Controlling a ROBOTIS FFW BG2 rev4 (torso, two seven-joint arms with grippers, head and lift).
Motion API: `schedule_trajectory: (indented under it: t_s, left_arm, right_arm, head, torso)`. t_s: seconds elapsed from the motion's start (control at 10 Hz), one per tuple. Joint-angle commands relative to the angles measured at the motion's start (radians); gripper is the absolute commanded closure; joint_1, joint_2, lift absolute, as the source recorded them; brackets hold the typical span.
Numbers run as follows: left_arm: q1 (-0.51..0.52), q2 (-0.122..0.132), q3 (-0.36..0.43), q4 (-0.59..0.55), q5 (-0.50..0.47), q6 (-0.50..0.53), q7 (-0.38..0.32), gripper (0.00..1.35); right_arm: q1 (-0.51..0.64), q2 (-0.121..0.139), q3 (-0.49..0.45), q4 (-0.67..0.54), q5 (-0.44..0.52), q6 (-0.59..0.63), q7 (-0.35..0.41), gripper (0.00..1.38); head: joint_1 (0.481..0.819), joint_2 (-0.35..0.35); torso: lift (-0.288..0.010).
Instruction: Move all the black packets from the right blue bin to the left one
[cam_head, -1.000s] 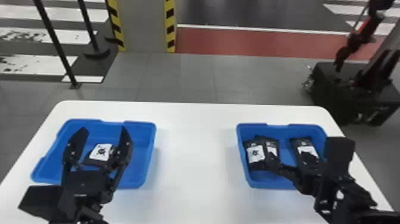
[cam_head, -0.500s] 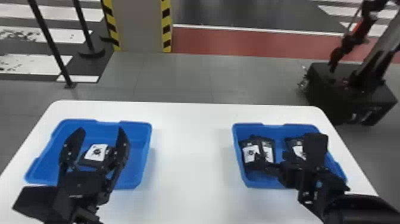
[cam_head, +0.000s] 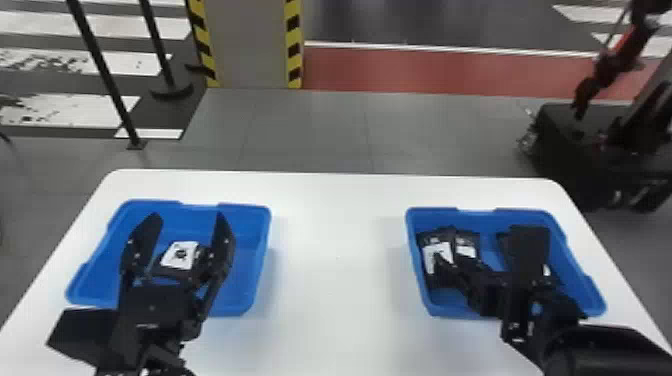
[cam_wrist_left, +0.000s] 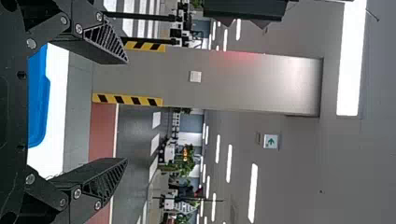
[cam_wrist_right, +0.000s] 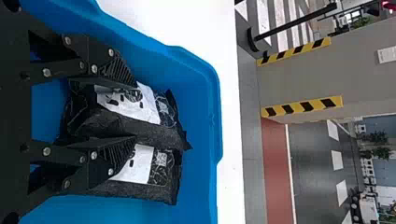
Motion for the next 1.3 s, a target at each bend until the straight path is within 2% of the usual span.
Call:
schedule_trajectory:
  t_s: [0.0,0.3,0.4,0.5,0.7,0.9,1.0,1.2]
  left_arm:
    - [0.002,0.0,0.002,0.0,0.004,0.0,0.0,0.31]
    - [0.002,0.0,-0.001,0.0,0.01,-0.005,-0.002,0.31]
    - [0.0,0.0,-0.004,0.0,0.017,-0.012,-0.003,0.31]
    - [0.0,0.0,-0.006,0.0,0.013,-0.022,-0.003,0.31]
    - [-0.007,0.003,-0.01,0.0,-0.006,-0.02,-0.003,0.31]
    - [-0.005,0.003,-0.007,0.0,0.005,-0.017,-0.003,0.31]
    - [-0.005,0.003,-0.013,0.0,0.022,-0.015,-0.003,0.31]
    - [-0.02,0.006,-0.027,0.0,0.025,-0.017,-0.005,0.31]
  right_arm:
    - [0.01,0.01,-0.001,-0.008,-0.011,-0.015,-0.001,1.13]
    - [0.017,0.007,-0.002,0.014,-0.068,-0.032,0.001,1.13]
    - [0.044,0.005,-0.002,-0.013,-0.102,-0.037,0.001,1.13]
    - [0.096,0.005,-0.004,-0.094,-0.12,-0.037,-0.001,1.13]
    - [0.243,0.005,-0.013,-0.334,-0.139,-0.042,-0.056,1.13]
    - [0.3,0.002,-0.024,-0.479,-0.18,-0.057,-0.058,1.13]
    - [0.295,0.002,-0.022,-0.518,-0.209,-0.057,-0.016,1.13]
    - [0.179,0.002,-0.021,-0.408,-0.298,-0.069,0.166,1.13]
  head:
    - [0.695,-0.022]
    - [0.695,-0.012]
    - [0.695,-0.01]
    - [0.695,-0.007]
    - [0.695,-0.006]
    - [0.695,-0.012]
    - [0.695,-0.006]
    - [0.695,0.025]
  torso:
    - [-0.11]
    - [-0.11]
    - [-0.11]
    - [-0.11]
    - [-0.11]
    - [-0.11]
    - [-0.11]
    - [-0.11]
